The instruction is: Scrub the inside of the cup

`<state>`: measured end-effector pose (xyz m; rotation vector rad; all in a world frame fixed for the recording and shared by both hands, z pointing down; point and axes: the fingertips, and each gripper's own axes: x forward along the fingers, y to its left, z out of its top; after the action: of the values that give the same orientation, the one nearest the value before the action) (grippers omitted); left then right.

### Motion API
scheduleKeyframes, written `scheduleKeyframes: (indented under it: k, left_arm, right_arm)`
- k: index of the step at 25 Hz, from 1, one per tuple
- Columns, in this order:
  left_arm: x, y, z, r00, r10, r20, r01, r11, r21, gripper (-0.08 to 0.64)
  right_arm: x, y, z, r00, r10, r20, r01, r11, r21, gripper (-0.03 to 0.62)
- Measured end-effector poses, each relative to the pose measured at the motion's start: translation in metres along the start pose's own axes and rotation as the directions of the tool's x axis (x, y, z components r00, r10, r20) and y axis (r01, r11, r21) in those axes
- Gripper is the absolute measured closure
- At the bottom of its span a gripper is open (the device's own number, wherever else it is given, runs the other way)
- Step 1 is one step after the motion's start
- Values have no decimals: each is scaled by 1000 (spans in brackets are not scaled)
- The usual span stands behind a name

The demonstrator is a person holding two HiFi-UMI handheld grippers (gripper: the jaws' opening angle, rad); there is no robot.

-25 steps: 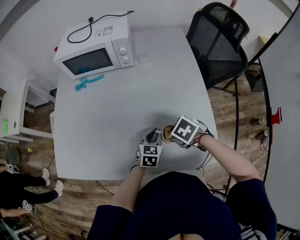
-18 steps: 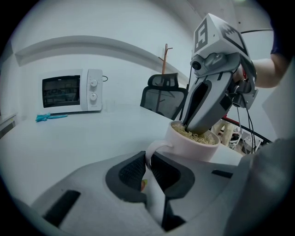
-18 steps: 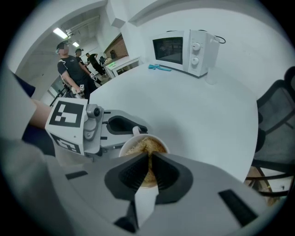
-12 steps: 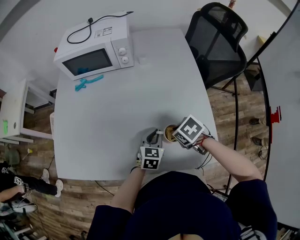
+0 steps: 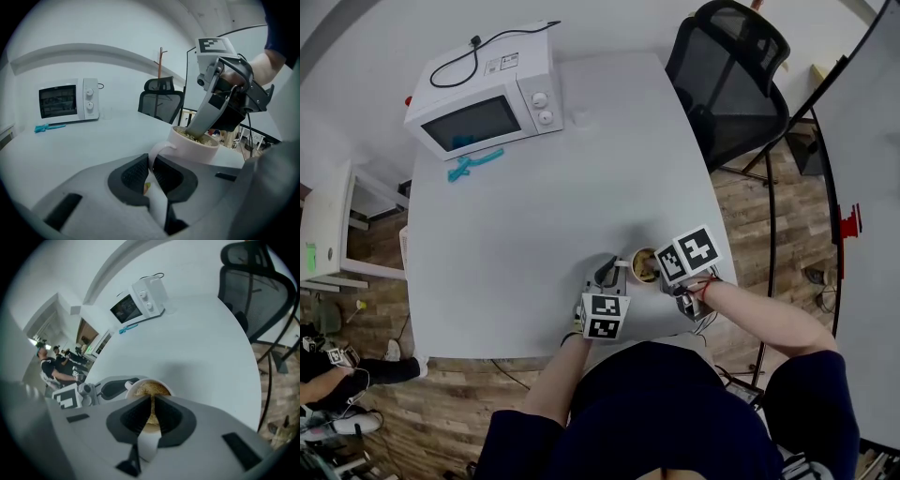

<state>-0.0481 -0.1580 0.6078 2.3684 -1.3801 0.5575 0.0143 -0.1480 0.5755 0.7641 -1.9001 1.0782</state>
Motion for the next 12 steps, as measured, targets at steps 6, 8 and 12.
scheduleKeyframes:
  k: [6, 8, 12]
  left_arm:
    - [-3, -3, -2, 1000, 4, -6, -4, 1000, 5, 518]
    - [-4, -4, -3, 1000, 1, -8, -1, 1000, 10, 517]
    - [-8, -6, -6, 1000, -9, -11, 10, 1000, 28, 517]
  right_arm:
    - [-2, 0, -5, 999, -2, 37, -4, 989, 148, 557]
    - [-2, 0, -5, 999, -1, 48, -8, 984, 180, 557]
    - [-2, 0, -3, 998, -3, 61, -9, 978, 206, 557]
